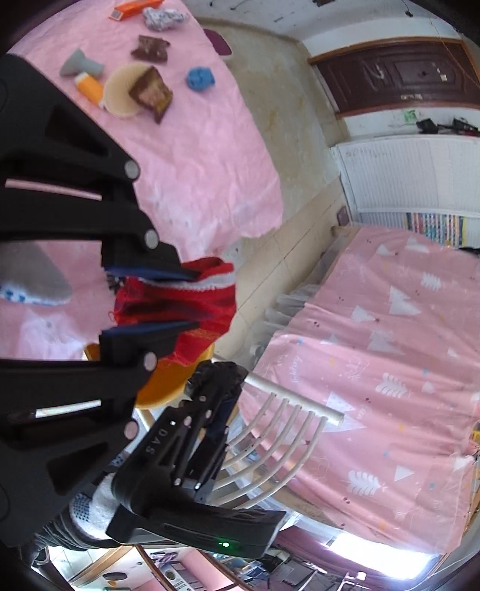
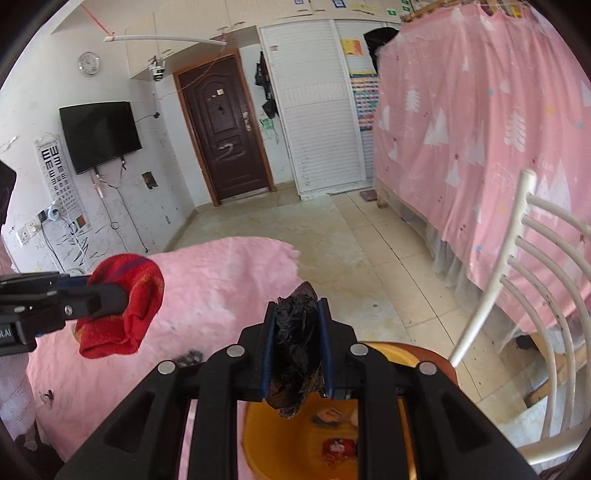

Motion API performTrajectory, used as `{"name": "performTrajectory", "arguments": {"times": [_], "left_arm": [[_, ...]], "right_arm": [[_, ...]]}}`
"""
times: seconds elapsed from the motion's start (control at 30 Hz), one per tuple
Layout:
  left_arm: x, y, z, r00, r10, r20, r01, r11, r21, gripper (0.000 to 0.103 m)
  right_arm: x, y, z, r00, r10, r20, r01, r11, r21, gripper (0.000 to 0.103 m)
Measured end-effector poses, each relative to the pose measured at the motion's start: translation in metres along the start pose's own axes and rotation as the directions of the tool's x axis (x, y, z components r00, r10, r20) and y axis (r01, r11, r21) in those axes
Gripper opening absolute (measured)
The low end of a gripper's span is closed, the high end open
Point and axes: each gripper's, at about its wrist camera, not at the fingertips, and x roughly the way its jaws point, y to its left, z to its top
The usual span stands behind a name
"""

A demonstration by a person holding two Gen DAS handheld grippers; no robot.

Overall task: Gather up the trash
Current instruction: 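Carry the red sock and black glove to the orange bin while both grippers open to drop them, then move both open grippers back over the bed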

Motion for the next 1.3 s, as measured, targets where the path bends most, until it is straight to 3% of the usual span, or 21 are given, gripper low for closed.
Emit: {"name": "performTrajectory", "arguments": {"times": [0.37, 0.4, 0.47, 0.5, 0.63, 0.77, 0.8, 1.03, 1.3], "left_arm": [[0.047, -0.036, 0.004, 0.997, 0.019, -0.074, -0.014, 0.998, 0.063, 0.021], [0.05, -0.037, 0.003, 0.997, 0.019, -0.077, -0.014, 0.998, 0.061, 0.026], [0.051, -0.038, 0.005, 0.997, 0.016, -0.077, -0.012, 0.999, 0.05, 0.058], [0.051, -0.039, 0.006, 0.997, 0.013, -0.071, -0.01, 0.999, 0.043, 0.063], [0.048, -0.037, 0.007, 0.998, 0.015, -0.067, -0.012, 0.999, 0.037, 0.063], [0.039, -0.033, 0.007, 0.999, 0.015, -0.052, -0.014, 0.999, 0.029, 0.063], [0.035, -0.032, 0.007, 0.999, 0.019, -0.044, -0.018, 0.999, 0.027, 0.063], [0.004, -0.01, 0.005, 0.999, 0.034, 0.013, -0.034, 0.999, -0.016, 0.064], [-0.028, 0.029, -0.004, 0.996, 0.074, 0.055, -0.069, 0.994, -0.083, 0.064]], "right_arm": [[0.013, -0.04, -0.019, 1.0, 0.001, -0.023, 0.0, 0.997, 0.079, 0.011], [0.012, -0.04, -0.022, 1.0, -0.003, -0.022, 0.005, 0.997, 0.083, 0.011], [0.012, -0.043, -0.024, 1.0, -0.015, -0.017, 0.017, 0.996, 0.092, 0.012], [0.012, -0.045, -0.025, 1.0, -0.015, -0.017, 0.017, 0.995, 0.098, 0.013], [0.013, -0.046, -0.026, 1.0, -0.023, -0.021, 0.025, 0.994, 0.102, 0.02], [0.014, -0.042, -0.024, 0.999, -0.035, -0.014, 0.036, 0.994, 0.1, 0.051], [0.014, -0.041, -0.023, 0.999, -0.036, -0.015, 0.037, 0.995, 0.098, 0.053], [0.014, -0.019, -0.009, 0.999, -0.034, -0.012, 0.034, 0.997, 0.069, 0.055], [0.022, 0.034, 0.015, 1.0, 0.009, -0.01, -0.009, 1.0, -0.006, 0.056]]}}
